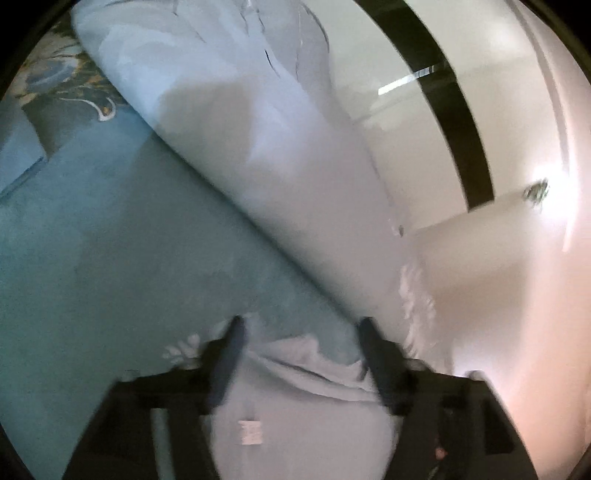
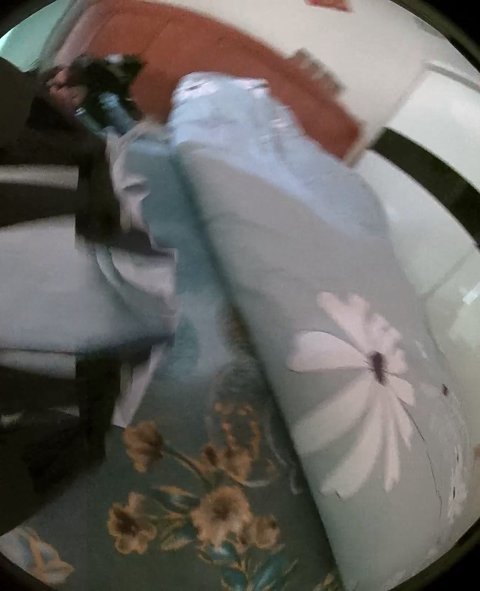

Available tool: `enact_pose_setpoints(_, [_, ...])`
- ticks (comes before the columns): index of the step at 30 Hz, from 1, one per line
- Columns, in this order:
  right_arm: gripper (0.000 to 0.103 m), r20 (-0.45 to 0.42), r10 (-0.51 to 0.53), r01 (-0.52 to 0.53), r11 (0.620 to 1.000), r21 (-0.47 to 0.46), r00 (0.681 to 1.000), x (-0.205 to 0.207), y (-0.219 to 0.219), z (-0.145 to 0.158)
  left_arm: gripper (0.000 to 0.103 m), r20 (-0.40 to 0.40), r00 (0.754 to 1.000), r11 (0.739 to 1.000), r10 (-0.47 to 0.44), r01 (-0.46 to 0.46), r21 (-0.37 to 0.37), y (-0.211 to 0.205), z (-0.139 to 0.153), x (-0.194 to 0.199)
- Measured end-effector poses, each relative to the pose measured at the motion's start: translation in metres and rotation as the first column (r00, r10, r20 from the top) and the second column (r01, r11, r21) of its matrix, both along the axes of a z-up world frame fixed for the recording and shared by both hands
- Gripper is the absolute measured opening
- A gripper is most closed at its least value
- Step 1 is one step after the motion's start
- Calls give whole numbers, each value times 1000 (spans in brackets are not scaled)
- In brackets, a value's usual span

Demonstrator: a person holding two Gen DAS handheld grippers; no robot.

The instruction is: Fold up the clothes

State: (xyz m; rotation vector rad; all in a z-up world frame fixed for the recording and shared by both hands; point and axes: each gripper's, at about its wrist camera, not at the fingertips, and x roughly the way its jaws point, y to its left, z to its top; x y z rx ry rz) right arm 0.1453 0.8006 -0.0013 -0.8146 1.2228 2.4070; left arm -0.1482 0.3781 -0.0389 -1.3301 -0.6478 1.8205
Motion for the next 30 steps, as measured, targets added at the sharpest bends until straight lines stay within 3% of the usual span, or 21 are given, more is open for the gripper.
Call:
enact_pose_setpoints(3, [60, -18, -30, 30, 999, -19, 999, 15, 3, 4, 73, -31, 999, 998, -8, 6, -65, -7, 6, 5])
enact_pose_setpoints(6, [60, -5, -23, 23, 1000, -13, 1000, 33, -1, 8, 73, -57, 995, 984, -76, 65, -169, -14, 5, 22])
enact_pose_setpoints(11, [60, 36, 50, -49, 998, -26, 998, 72, -28, 1, 73, -51, 968, 922, -246, 218, -320, -27, -14, 68])
enact_pose_setpoints(14, [60, 61, 110, -107, 993, -50, 992, 87, -50, -11, 73, -24, 952, 888, -306, 277, -366, -34, -28, 93])
enact_pose_setpoints(18, [60, 81, 159, -151, 984, -95, 984, 98, -68, -30, 73, -40, 953, 898, -301, 270, -347, -49, -33, 114])
enact_pose_setpoints(21, [61, 34, 147, -141, 982, -129, 989, 98, -72, -35, 73, -10, 956, 911, -293, 276, -306, -51, -34, 124])
enact_pose_setpoints(27, [61, -17, 180, -180, 971, -160, 984, 93, -89, -37, 71, -17, 936, 899, -353, 334, -283, -57, -33, 159])
enact_pose_setpoints(30, [59, -56, 178, -186, 963, -194, 982, 97, -92, -40, 71, -14, 937, 909, -350, 336, -244, -63, -32, 159])
